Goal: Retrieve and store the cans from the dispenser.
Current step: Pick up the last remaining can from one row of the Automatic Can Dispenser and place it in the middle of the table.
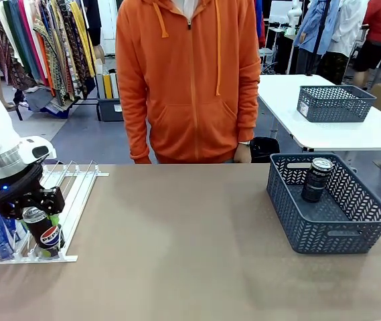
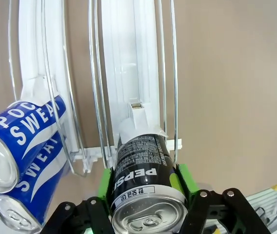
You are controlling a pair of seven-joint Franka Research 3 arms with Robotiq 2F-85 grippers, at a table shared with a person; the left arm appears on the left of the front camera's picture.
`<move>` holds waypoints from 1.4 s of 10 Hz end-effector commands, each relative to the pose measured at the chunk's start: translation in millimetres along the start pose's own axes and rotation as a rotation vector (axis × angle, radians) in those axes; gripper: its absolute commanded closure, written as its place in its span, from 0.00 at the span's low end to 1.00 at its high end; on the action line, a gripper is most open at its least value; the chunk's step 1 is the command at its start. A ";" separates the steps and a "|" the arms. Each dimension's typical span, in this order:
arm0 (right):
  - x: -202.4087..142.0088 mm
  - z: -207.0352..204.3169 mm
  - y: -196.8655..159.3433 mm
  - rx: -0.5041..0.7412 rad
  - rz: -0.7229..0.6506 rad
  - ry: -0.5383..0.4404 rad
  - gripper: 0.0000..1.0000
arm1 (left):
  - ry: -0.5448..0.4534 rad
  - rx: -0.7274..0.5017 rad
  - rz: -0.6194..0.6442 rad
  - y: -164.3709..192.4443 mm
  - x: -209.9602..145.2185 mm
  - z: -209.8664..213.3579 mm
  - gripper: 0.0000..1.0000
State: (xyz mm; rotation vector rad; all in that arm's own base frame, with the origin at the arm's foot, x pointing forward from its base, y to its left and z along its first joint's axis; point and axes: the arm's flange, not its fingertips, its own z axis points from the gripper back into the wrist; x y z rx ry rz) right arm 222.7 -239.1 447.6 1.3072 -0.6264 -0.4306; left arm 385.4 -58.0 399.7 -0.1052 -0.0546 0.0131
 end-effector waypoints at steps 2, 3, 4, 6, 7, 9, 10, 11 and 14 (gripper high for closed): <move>0.2 2.2 1.9 0.006 0.008 0.000 0.00 | -0.029 0.015 0.028 -0.4 -1.5 16.3 1.00; 0.2 2.2 1.9 0.006 0.008 0.000 0.00 | -0.068 0.024 0.032 4.4 -3.5 43.7 1.00; 0.2 2.2 1.9 0.006 0.008 0.000 0.00 | -0.069 0.034 -0.003 9.6 -12.2 78.5 1.00; 0.2 2.2 1.9 0.006 0.008 0.000 0.00 | -0.201 -0.014 -0.021 14.8 -31.3 150.9 1.00; 0.2 2.2 1.9 0.006 0.008 0.000 0.00 | -0.298 -0.053 -0.028 15.8 -41.8 181.2 1.00; 0.2 2.2 1.9 0.006 0.008 0.000 0.00 | -0.368 -0.187 -0.155 21.9 -72.6 210.5 1.00; 0.2 2.2 1.9 0.006 0.008 0.000 0.00 | -0.400 -0.248 -0.168 30.2 -83.9 216.8 1.00; 0.2 2.2 1.9 0.006 0.008 0.000 0.00 | -0.350 -0.286 -0.187 38.4 -91.4 216.0 1.00; 0.2 2.2 1.9 0.006 0.008 0.000 0.00 | -0.387 -0.150 -0.113 21.3 -75.6 227.5 1.00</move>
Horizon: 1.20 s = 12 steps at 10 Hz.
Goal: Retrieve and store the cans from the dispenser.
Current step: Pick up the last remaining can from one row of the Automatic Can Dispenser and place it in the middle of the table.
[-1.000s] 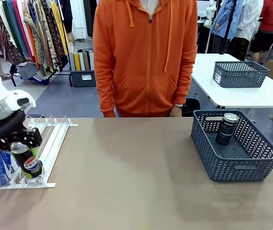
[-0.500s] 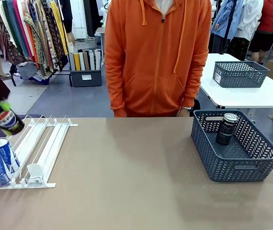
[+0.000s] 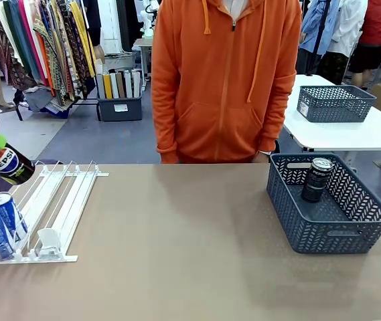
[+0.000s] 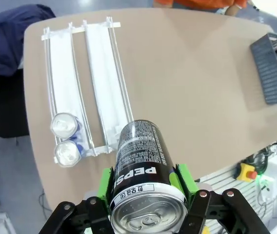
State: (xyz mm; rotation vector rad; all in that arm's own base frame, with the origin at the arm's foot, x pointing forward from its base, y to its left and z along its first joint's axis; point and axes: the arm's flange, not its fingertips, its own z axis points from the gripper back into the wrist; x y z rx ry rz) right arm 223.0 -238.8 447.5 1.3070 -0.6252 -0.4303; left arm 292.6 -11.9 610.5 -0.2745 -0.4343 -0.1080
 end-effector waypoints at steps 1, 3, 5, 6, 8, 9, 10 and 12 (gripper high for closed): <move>0.2 2.6 1.9 0.006 0.009 -0.001 0.00 | -0.016 0.031 0.016 -3.7 7.9 5.2 1.00; 0.2 2.6 1.9 0.006 0.009 -0.001 0.00 | 0.074 -0.061 -0.064 -17.0 18.3 -22.0 1.00; 0.2 2.6 1.9 0.006 0.009 -0.001 0.00 | 0.113 0.013 -0.049 -102.8 63.6 -71.3 1.00; 0.2 2.6 1.9 0.006 0.009 -0.001 0.00 | 0.129 0.042 -0.102 -148.5 88.7 -102.5 1.00; 0.2 2.6 1.9 0.006 0.009 -0.001 0.00 | 0.226 0.098 -0.217 -232.9 121.6 -183.1 1.00; 0.2 2.6 1.9 0.006 0.009 -0.001 0.00 | 0.259 0.119 -0.256 -266.9 129.9 -219.3 1.00; 0.2 2.6 1.9 0.006 0.009 -0.001 0.00 | 0.286 0.138 -0.288 -299.1 134.6 -259.7 1.00; 0.2 2.6 1.9 0.006 0.009 -0.001 0.00 | 0.344 0.132 -0.367 -328.9 122.6 -311.8 1.00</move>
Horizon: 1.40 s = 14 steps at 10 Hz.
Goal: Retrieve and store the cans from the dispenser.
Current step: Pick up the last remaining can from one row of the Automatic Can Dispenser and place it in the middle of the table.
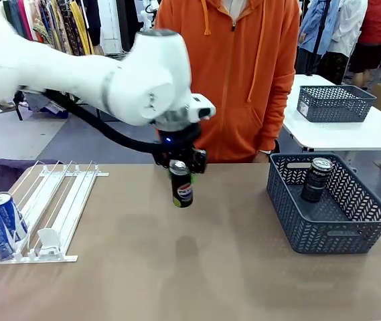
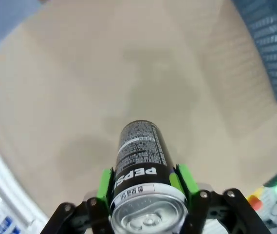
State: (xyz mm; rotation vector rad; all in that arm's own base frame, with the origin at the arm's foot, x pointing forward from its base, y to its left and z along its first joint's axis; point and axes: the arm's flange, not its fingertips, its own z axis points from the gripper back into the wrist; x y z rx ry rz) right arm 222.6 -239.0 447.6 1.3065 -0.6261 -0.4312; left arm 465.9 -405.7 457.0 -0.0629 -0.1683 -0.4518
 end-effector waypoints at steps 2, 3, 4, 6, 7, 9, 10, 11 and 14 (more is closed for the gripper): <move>0.4 2.2 1.8 0.006 0.009 0.001 0.00 | 0.067 0.020 -0.071 -23.0 22.4 -30.0 1.00; 0.4 2.2 1.8 0.006 0.009 0.001 0.00 | 0.052 -0.006 -0.085 -25.4 21.2 -40.8 1.00; 0.4 2.2 1.8 0.006 0.009 0.001 0.00 | 0.049 -0.007 -0.080 -25.4 19.0 -47.5 1.00; 0.4 2.2 1.8 0.006 0.009 0.001 0.00 | 0.049 0.018 -0.071 -25.3 13.8 -52.6 1.00; 0.4 2.2 1.8 0.006 0.009 0.001 0.00 | 0.065 0.009 -0.077 -23.8 15.7 -57.7 1.00; 0.4 2.2 1.8 0.006 0.009 0.001 0.00 | 0.084 -0.015 -0.082 -22.5 14.0 -62.1 1.00; 0.4 2.2 1.8 0.006 0.009 0.001 0.00 | 0.085 -0.022 -0.080 -22.0 13.7 -61.8 0.47; 0.4 2.2 1.8 0.006 0.009 0.001 0.00 | 0.088 -0.025 -0.080 -20.6 14.4 -60.8 0.00; 0.4 2.2 1.8 0.006 0.009 0.001 0.00 | 0.047 -0.009 -0.064 -13.2 10.4 -41.4 0.00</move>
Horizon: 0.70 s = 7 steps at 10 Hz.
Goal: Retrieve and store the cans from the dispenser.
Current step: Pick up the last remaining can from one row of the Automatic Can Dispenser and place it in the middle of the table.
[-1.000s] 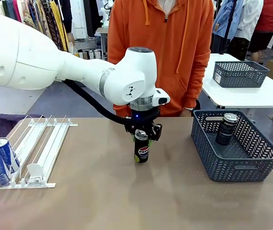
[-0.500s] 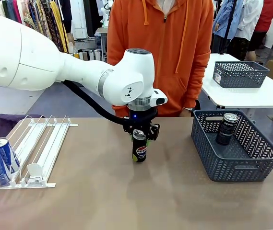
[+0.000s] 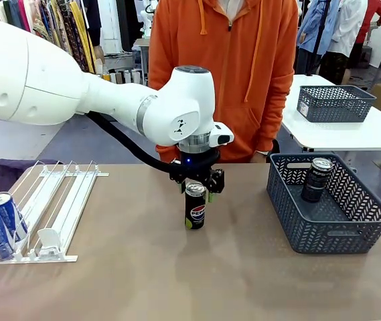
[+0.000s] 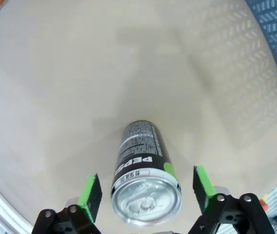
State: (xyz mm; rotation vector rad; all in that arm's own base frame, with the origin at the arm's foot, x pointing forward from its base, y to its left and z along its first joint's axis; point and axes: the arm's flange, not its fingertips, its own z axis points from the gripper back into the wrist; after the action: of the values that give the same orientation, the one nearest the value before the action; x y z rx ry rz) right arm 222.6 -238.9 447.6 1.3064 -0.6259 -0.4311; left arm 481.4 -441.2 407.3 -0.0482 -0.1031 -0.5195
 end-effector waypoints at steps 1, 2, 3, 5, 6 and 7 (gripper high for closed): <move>0.4 2.3 1.8 0.007 0.009 0.000 0.00 | -0.061 -0.006 0.026 18.9 -20.7 40.9 0.00; 0.4 2.3 1.8 0.007 0.009 0.000 0.00 | -0.141 -0.026 0.060 38.0 -46.2 96.4 0.00; 0.4 2.3 1.8 0.007 0.009 0.000 0.00 | -0.189 -0.075 0.081 64.8 -77.8 145.1 0.00; 0.4 2.3 1.8 0.007 0.009 0.000 0.00 | -0.288 -0.244 0.174 144.5 -144.9 209.8 0.00; 0.4 2.3 1.8 0.007 0.009 0.000 0.00 | -0.248 -0.389 0.242 200.7 -177.6 226.9 0.00; 0.4 2.3 1.8 0.007 0.009 0.000 0.00 | -0.233 -0.566 0.271 251.8 -208.9 234.7 0.00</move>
State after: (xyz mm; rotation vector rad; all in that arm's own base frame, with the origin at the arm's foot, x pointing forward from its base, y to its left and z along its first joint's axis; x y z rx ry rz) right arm 222.3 -239.4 447.6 1.3060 -0.6267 -0.4325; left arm 403.4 -166.7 636.2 -0.5586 -0.2840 -0.2986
